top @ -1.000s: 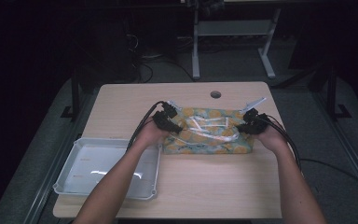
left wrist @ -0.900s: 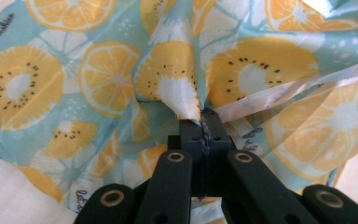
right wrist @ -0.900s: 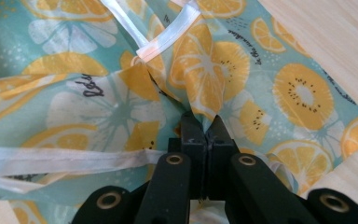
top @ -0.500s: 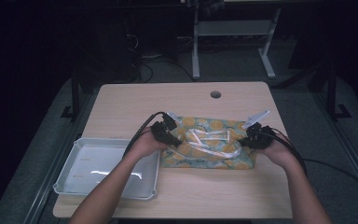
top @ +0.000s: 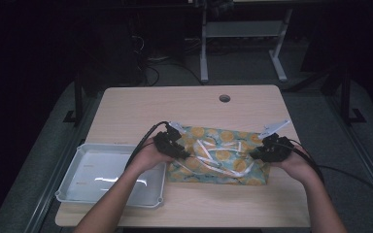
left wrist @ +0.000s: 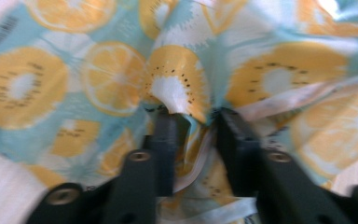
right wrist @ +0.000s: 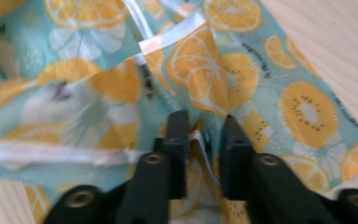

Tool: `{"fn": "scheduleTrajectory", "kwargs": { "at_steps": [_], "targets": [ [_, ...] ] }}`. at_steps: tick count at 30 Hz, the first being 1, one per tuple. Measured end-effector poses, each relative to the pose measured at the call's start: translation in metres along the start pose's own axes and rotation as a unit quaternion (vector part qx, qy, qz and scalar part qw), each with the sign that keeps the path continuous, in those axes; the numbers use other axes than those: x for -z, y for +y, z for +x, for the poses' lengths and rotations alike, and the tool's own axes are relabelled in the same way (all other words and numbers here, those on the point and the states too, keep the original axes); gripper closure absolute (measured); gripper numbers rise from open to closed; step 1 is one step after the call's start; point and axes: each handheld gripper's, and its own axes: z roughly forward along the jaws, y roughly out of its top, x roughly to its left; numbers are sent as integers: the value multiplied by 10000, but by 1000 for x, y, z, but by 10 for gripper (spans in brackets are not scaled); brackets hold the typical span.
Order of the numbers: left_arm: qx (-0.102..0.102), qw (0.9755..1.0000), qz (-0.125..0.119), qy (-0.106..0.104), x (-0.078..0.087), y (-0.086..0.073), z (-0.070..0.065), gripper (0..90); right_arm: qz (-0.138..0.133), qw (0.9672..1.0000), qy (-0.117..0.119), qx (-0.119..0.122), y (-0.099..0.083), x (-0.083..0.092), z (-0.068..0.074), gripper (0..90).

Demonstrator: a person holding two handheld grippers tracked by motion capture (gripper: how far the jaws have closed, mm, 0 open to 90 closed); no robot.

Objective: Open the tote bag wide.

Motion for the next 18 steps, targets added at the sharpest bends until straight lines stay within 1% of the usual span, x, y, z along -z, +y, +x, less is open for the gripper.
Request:
{"fn": "scheduleTrajectory", "kwargs": {
  "at_steps": [3, 5, 8, 13, 16, 17, 18],
  "targets": [
    [51, 9999, -130, -59, 7, -1, 2, 518, -172, 9998, 7, -124, 1, 6, -2, 604],
    [83, 9997, -228, -32, 12, -1, 3, 466, -253, 9994, 42, -226, 1, 11, -3, 566],
    [71, 9993, -367, 39, 23, 0, 3, 404, -389, 9987, 12, -314, 1, 19, -4, 510],
    [67, 9972, -747, 41, 44, 2, 0, 357, -615, 9976, -49, -325, 3, 33, -3, 481],
    [77, 9965, -831, 33, 50, 1, -2, 343, -764, 9967, -49, -270, 6, 41, -1, 480],
    [77, 9963, -849, 52, 52, 0, -3, 339, -780, 9966, -18, -278, 7, 44, 1, 485],
    [69, 9963, -852, 52, 54, 0, -5, 334, -838, 9962, 26, -230, 9, 46, 3, 491]
  ]
}}
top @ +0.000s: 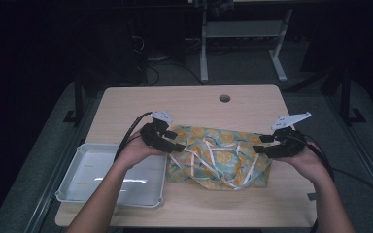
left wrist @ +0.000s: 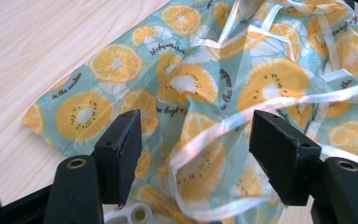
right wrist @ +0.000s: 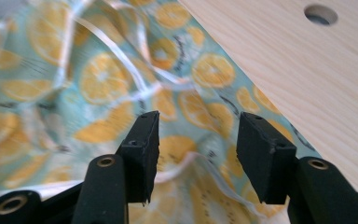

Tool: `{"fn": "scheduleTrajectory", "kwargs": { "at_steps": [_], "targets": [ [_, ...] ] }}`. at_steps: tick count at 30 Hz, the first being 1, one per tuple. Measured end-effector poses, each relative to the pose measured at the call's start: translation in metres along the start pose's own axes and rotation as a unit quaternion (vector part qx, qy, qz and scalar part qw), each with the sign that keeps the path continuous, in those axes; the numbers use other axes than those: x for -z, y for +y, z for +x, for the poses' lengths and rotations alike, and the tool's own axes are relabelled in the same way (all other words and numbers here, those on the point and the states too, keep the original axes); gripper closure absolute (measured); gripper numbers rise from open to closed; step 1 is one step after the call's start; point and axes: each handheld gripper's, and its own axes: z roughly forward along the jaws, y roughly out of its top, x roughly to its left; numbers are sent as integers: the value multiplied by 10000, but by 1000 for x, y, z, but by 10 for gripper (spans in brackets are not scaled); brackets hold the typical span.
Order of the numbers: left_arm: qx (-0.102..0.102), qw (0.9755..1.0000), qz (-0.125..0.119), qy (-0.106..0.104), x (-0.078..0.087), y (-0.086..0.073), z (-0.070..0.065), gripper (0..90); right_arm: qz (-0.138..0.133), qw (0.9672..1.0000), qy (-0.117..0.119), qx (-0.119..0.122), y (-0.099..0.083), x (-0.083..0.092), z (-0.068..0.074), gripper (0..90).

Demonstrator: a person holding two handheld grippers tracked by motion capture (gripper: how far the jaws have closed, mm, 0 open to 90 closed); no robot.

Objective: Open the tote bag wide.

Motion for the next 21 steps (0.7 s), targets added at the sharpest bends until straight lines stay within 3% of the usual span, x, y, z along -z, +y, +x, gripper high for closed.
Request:
{"fn": "scheduleTrajectory", "kwargs": {
  "at_steps": [7, 11, 14, 21],
  "targets": [
    [-237, 9996, 123, 46, 16, -8, -12, 320, -125, 9980, 544, 305, 9, 3, 28, 510],
    [-170, 9997, 101, 116, 25, -21, -18, 320, -107, 9960, 775, 440, 10, -1, 41, 533],
    [-199, 9994, 220, 162, 29, -34, -21, 320, -46, 9935, 991, 551, 9, -6, 54, 542],
    [-30, 9991, 351, 235, 36, -66, -24, 320, 119, 9875, 1400, 716, 6, -17, 77, 554]
  ]
}}
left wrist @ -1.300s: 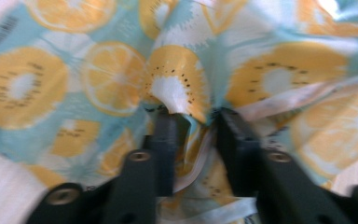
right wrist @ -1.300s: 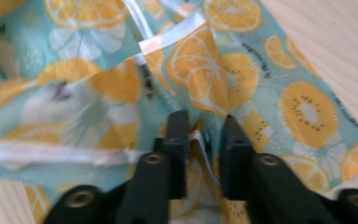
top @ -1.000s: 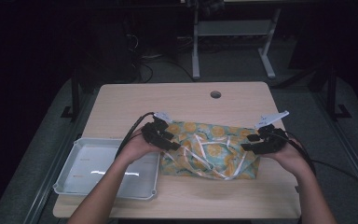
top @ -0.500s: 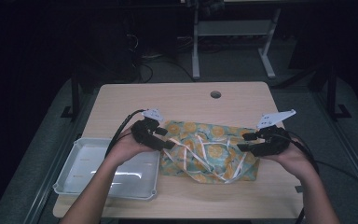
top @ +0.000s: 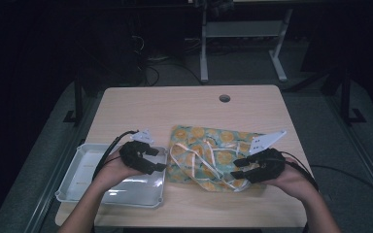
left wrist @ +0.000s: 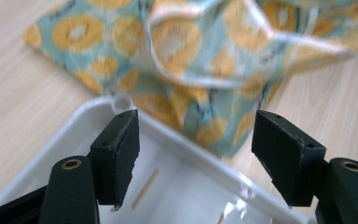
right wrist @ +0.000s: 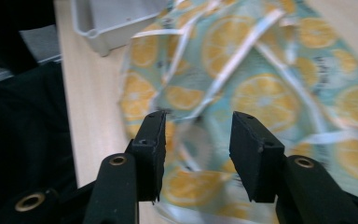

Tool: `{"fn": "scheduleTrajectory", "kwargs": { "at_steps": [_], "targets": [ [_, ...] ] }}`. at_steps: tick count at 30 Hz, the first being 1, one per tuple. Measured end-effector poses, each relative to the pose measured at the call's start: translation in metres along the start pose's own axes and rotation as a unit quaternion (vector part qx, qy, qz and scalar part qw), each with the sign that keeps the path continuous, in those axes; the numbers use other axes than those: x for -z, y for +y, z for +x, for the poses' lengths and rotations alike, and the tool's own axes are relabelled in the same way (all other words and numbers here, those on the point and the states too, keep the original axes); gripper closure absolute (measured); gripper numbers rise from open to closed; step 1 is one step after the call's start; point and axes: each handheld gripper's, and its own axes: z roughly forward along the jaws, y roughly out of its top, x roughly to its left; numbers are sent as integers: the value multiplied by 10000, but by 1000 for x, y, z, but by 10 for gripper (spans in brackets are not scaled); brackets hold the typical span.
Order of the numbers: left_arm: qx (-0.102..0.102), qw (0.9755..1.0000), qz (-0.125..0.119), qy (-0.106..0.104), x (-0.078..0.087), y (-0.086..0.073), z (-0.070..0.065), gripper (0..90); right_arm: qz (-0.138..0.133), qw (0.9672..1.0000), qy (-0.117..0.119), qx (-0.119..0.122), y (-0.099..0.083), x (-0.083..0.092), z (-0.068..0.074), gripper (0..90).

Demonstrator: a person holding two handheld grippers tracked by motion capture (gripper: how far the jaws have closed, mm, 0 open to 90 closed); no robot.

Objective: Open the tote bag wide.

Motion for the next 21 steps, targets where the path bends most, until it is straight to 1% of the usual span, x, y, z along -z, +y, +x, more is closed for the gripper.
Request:
{"fn": "scheduleTrajectory", "kwargs": {
  "at_steps": [1, 2, 3, 4, 5, 6, 7, 8, 10, 11, 12, 13, 14, 17, 18, 19, 20, 21],
  "targets": [
    [-2, 10000, 21, 0, 1, -4, 0, 320, 29, 10000, 43, -21, 0, -3, 2, 555],
    [41, 10000, 10, 15, 2, -8, -1, 320, 60, 10000, 61, 23, -1, -5, 3, 556],
    [49, 10000, 10, 38, 3, -13, -2, 320, 94, 9999, 97, 23, -1, -7, 5, 560],
    [42, 10000, 28, 41, 4, -16, -3, 320, 141, 9998, 114, 75, -2, -10, 5, 560],
    [117, 9999, -21, 57, 4, -20, -4, 320, 171, 9997, 105, 113, -3, -11, 6, 561],
    [142, 9999, -13, 69, 5, -23, -4, 320, 199, 9997, 124, 123, -4, -13, 7, 564],
    [114, 9999, 16, 94, 6, -27, -4, 320, 207, 9996, 137, 115, -5, -14, 8, 566],
    [99, 9999, -2, 139, 7, -30, -5, 320, 189, 9996, 199, 42, -6, -15, 10, 570],
    [106, 9998, -5, 150, 6, -36, -5, 320, 227, 9995, 194, 111, -8, -17, 11, 578],
    [113, 9998, 33, 144, 6, -38, -5, 320, 244, 9995, 208, 82, -10, -19, 11, 584],
    [182, 9997, -8, 173, 5, -39, -5, 320, 250, 9993, 277, -2, -10, -20, 13, 586],
    [109, 9997, 25, 220, 6, -39, -3, 319, 288, 9992, 266, 69, -11, -22, 11, 588],
    [135, 9996, -15, 237, 6, -39, -2, 319, 317, 9991, 262, 102, -11, -24, 11, 591],
    [87, 9996, -72, 272, 6, -39, -1, 320, 387, 9988, 273, 132, -11, -30, 13, 597],
    [91, 9996, -75, 270, 6, -39, -2, 319, 429, 9987, 245, 159, -11, -31, 13, 611],
    [140, 9995, -116, 259, 5, -39, -2, 319, 445, 9986, 233, 179, -11, -32, 13, 621],
    [119, 9996, -86, 260, 5, -40, -2, 320, 456, 9985, 250, 144, -11, -32, 13, 633],
    [112, 9996, -72, 260, 4, -40, -2, 319, 456, 9985, 269, 135, -11, -33, 13, 676]
  ]
}}
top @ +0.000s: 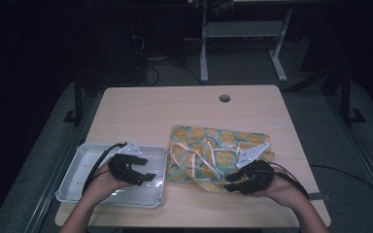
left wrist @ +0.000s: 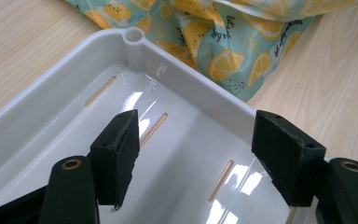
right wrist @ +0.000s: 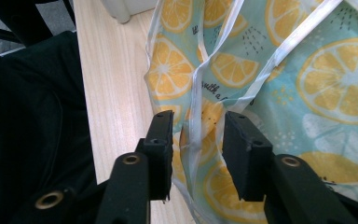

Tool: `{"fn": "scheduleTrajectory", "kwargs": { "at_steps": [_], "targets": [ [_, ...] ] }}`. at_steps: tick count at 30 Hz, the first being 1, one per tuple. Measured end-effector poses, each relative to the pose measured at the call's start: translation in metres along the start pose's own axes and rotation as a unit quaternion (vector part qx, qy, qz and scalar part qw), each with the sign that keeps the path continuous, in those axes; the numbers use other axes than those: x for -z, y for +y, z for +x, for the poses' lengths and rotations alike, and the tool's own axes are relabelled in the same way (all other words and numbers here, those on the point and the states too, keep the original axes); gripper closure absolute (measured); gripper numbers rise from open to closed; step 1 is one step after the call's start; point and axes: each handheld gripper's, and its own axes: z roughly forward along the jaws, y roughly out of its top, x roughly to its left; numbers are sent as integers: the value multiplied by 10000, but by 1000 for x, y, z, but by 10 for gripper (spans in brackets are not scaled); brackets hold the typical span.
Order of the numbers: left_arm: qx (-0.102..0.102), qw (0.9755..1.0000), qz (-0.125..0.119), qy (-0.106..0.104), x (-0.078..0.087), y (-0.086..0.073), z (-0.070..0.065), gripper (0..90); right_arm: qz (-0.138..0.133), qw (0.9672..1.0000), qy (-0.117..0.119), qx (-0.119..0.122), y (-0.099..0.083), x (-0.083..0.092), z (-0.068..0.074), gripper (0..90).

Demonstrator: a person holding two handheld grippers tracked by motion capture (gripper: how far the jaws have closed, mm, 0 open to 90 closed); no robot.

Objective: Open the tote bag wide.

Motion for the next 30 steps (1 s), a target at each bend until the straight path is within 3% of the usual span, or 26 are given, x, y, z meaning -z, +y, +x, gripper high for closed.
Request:
{"fn": "scheduleTrajectory", "kwargs": {
  "at_steps": [2, 4, 6, 16, 18, 30],
  "targets": [
    [-63, 10000, 48, -10, 0, 0, 1, 319, 21, 9998, -71, 164, -1, 0, -3, 750],
    [-56, 10000, 59, -19, 0, 0, 1, 319, -18, 10000, -3, -12, 0, 1, -1, 816],
    [-56, 10000, 57, -21, 0, 0, 2, 319, -30, 10000, -43, 8, -1, 2, -3, 855],
    [-13, 10000, 20, -36, -2, -2, 2, 319, -389, 9991, -114, 142, 6, 18, -4, 875],
    [-124, 9999, 97, -13, -2, -2, 4, 319, -431, 9987, -174, 220, 9, 22, -8, 875],
    [-19, 10000, 13, -20, -4, -4, 4, 319, -760, 9961, -405, 188, 30, 41, -31, 876]
  ]
}}
